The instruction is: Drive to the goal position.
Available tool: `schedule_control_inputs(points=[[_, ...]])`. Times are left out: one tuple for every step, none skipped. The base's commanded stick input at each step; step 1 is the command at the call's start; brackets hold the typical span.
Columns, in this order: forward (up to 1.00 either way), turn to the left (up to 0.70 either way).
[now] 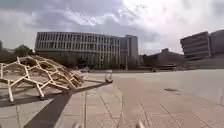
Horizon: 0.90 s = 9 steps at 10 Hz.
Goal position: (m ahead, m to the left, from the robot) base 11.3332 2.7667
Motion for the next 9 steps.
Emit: schedule_control_inputs(points=[[0.7, 0.0], [0.7, 0.0], [0.7, 0.06], [0.7, 0.14], [0.7, 0.14], [0.7, 0.14], [0.7, 0.14], [0.7, 0.14], [0.7, 0.13]])
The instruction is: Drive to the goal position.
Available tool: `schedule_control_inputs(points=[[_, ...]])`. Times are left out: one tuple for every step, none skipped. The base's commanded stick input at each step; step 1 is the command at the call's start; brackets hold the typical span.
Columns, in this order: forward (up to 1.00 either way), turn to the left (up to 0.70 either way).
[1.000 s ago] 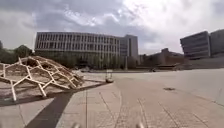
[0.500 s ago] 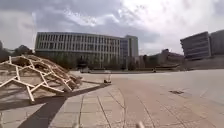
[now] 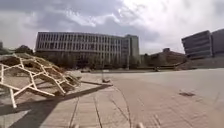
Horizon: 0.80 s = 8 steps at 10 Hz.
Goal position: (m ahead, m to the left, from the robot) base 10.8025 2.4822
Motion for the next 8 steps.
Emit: schedule_control_inputs(points=[[0.7, 0.02], [0.7, 0.0], [0.7, 0.0], [0.7, 0.0], [0.7, 0.0], [0.7, 0.0], [0.7, 0.0], [0.7, 0.0]])
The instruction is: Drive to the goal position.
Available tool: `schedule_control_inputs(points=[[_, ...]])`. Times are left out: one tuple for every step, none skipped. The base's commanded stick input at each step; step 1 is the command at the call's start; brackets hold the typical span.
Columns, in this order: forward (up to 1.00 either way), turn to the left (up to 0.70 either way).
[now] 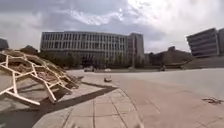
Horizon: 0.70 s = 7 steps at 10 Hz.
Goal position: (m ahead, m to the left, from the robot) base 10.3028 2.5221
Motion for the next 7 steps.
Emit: schedule_control_inputs(points=[[0.7, 0.0], [0.7, 0.12], [0.7, 0.14], [0.7, 0.14], [0.7, 0.14], [0.7, 0.14], [0.7, 0.14]])
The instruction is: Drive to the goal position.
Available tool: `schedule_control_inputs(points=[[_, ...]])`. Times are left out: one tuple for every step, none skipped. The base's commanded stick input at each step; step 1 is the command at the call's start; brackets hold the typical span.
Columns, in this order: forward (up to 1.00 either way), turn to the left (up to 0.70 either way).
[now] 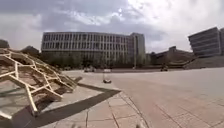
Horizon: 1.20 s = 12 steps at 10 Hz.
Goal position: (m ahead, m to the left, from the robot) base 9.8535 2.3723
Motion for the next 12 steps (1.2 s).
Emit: schedule_control_inputs(points=[[0.7, 0.14], [0.7, 0.14], [0.7, 0.14], [0.7, 0.13], [0.7, 0.12], [0.7, 0.05], [0.7, 0.0], [0.7, 0.0], [0.7, 0.03], [0.7, 0.07], [0.7, 0.14], [0.7, 0.14]])
